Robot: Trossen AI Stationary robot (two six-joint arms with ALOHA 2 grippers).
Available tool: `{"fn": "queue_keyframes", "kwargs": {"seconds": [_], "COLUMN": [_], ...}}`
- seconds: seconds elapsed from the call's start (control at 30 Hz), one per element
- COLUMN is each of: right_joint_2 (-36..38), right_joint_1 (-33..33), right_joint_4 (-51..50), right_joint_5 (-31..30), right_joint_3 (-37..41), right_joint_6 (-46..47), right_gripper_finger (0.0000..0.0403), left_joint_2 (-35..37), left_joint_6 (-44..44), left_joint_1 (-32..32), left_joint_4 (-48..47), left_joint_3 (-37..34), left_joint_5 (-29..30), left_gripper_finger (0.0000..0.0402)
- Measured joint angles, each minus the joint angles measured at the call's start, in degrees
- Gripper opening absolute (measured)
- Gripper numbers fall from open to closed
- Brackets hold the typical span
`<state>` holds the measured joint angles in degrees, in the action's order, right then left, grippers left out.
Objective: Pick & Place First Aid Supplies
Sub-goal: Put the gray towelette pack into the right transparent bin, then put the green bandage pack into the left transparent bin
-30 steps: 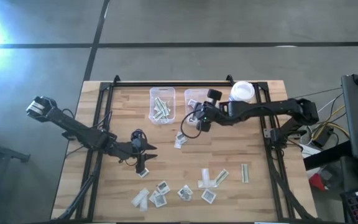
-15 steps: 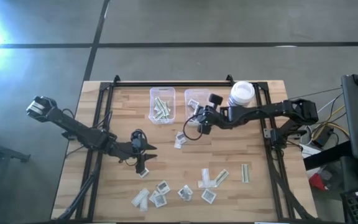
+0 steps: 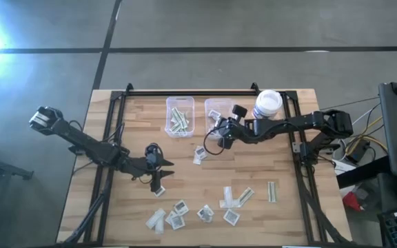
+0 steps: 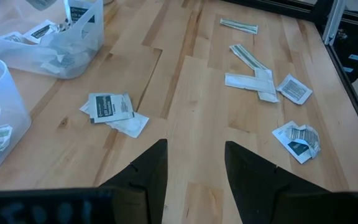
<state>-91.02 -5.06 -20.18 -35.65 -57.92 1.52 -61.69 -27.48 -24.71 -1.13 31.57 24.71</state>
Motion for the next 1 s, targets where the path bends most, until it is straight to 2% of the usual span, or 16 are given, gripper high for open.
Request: {"fn": "queue_keyframes", "kwargs": {"seconds": [0.13,0.53,0.63,0.77,0.87,1.0], "right_joint_2": [0.0,0.0,0.0,0.0,0.0,0.0], "right_joint_1": [-0.2,-1.38,-0.42,1.48,3.56,7.34], "right_joint_4": [-0.26,-1.66,-5.99,-16.58,-24.42,-29.66], "right_joint_5": [1.46,2.24,2.24,4.27,5.13,5.26], "right_joint_3": [-1.61,-5.62,-8.62,-13.86,-17.19,-18.84], "right_joint_6": [0.0,0.0,0.72,6.71,11.24,14.63], "right_gripper_finger": [0.0019,0.0116,0.0129,0.0137,0.0135,0.0127], "left_joint_2": [0.0,0.0,0.0,0.0,0.0,0.0], "left_joint_6": [-0.58,-0.63,-0.66,-0.21,0.44,1.11], "left_joint_1": [0.0,0.0,-0.18,-0.83,-1.3,-1.94], "left_joint_4": [0.0,0.0,-0.02,-0.02,-0.01,-0.37], "left_joint_3": [0.0,0.0,0.0,0.0,0.0,0.9], "left_joint_5": [0.0,-0.73,-1.75,-1.81,-1.86,-1.87], "left_gripper_finger": [0.0151,0.0151,0.0151,0.0151,0.0151,0.0151]}}
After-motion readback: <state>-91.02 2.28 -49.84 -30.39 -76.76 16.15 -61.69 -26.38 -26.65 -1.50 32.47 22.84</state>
